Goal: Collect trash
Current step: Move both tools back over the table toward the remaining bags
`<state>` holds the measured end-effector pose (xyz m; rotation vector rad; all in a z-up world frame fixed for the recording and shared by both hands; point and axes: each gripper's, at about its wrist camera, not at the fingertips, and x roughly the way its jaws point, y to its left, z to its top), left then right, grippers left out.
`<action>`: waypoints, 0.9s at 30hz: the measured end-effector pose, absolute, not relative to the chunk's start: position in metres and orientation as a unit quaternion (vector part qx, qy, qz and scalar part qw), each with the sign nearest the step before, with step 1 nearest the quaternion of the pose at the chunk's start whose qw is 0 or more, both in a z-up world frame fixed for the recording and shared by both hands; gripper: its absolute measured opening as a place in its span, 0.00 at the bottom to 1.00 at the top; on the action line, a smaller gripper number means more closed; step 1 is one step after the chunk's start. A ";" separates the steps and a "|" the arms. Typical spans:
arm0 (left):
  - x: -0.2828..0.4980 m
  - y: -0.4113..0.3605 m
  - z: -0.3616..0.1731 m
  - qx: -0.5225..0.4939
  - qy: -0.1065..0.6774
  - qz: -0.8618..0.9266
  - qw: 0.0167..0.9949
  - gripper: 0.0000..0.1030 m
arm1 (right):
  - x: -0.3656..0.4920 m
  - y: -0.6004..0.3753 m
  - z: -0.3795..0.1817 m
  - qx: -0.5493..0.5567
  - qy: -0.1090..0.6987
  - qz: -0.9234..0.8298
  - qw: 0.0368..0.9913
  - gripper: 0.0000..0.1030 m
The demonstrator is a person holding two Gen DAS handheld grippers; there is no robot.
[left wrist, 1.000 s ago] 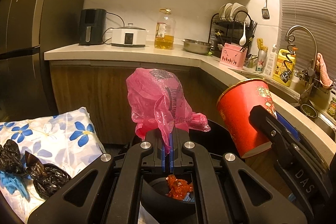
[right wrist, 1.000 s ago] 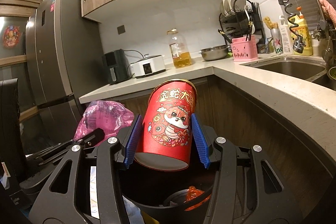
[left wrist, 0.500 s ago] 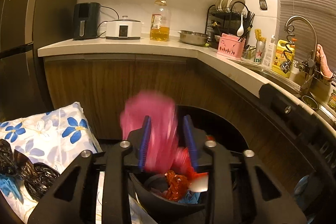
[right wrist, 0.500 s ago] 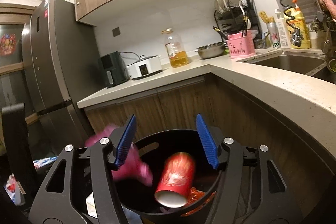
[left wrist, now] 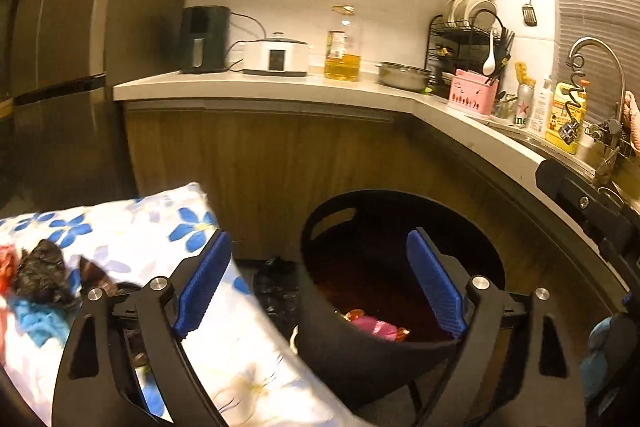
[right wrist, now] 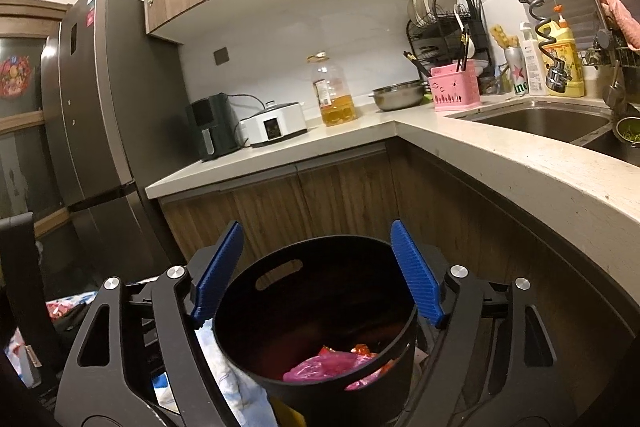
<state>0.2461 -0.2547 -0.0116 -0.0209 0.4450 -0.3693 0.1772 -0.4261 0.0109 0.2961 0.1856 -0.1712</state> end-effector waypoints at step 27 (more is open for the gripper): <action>0.141 -0.071 -0.006 -0.053 0.184 0.015 0.981 0.94 | 0.122 -0.301 0.008 0.107 0.109 -0.017 0.988 0.85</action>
